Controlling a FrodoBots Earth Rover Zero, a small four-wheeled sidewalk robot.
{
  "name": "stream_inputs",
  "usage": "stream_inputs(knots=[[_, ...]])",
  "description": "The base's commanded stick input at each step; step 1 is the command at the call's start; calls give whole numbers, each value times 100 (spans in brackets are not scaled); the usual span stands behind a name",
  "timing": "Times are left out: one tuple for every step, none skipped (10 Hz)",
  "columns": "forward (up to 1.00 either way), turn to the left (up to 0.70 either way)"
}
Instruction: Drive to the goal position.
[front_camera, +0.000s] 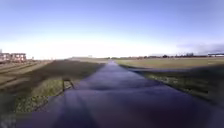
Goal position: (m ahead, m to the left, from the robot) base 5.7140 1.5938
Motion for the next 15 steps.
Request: stream_inputs(knots=[[95,0],[95,0],[95,0],[95,0],[95,0],[95,0],[95,0],[95,0],[95,0],[95,0],[95,0],[95,0],[95,0],[95,0],[96,0]])
